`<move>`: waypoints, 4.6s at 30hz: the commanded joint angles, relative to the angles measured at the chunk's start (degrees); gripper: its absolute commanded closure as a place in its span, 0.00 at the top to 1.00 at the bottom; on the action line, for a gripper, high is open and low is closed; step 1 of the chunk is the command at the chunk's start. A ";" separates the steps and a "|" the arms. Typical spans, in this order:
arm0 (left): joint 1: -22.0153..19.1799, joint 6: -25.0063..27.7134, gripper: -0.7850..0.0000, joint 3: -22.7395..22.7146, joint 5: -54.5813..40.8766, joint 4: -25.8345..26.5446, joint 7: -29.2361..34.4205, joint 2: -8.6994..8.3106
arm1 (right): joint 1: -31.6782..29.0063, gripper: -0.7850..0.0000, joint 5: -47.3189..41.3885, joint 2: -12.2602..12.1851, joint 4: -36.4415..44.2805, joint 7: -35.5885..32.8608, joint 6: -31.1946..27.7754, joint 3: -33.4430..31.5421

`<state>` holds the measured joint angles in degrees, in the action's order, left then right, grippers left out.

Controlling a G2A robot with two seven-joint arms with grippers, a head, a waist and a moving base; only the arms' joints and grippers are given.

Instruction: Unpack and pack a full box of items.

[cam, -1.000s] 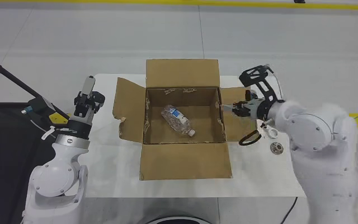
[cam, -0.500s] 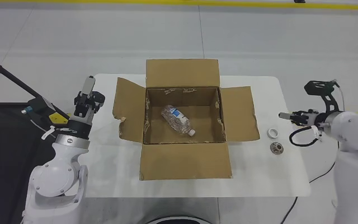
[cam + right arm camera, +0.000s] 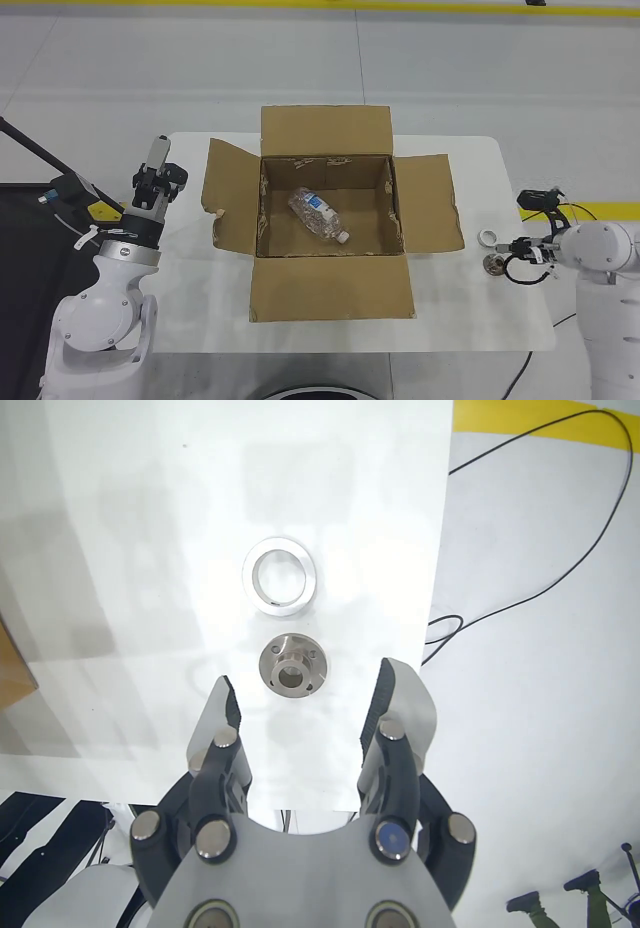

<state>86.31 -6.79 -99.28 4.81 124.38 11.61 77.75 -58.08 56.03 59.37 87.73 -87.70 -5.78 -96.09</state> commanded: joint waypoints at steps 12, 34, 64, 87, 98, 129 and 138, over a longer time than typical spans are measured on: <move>0.00 0.00 1.00 0.00 0.00 0.00 0.00 0.00 | -1.58 0.51 -1.87 -0.40 -1.33 1.57 -1.03 3.68; 0.00 0.00 1.00 0.00 0.00 0.00 0.00 0.00 | 0.87 0.36 -1.94 -1.10 -7.43 3.92 0.62 7.73; 0.00 0.00 1.00 0.00 0.00 0.00 0.00 0.00 | -2.97 0.00 -24.38 -2.69 11.87 10.97 0.77 -4.19; 0.00 0.00 1.00 0.00 0.00 0.00 0.00 0.00 | 1.89 0.00 -39.22 -3.16 24.84 20.80 -0.42 7.18; 0.00 0.00 1.00 0.00 0.00 0.00 0.00 0.00 | 19.83 0.00 -24.49 0.98 18.55 21.58 6.47 40.47; 0.00 0.00 1.00 0.00 0.00 0.00 0.00 0.00 | 43.10 0.21 -12.83 20.93 -27.06 18.47 12.85 74.04; 0.00 0.00 1.00 0.00 0.00 0.00 0.00 0.00 | 42.80 0.43 -11.54 22.13 -29.09 17.70 11.46 73.23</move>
<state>86.31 -6.79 -99.28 4.81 124.38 11.61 77.75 -15.22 44.30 81.51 58.47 -69.86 5.79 -22.66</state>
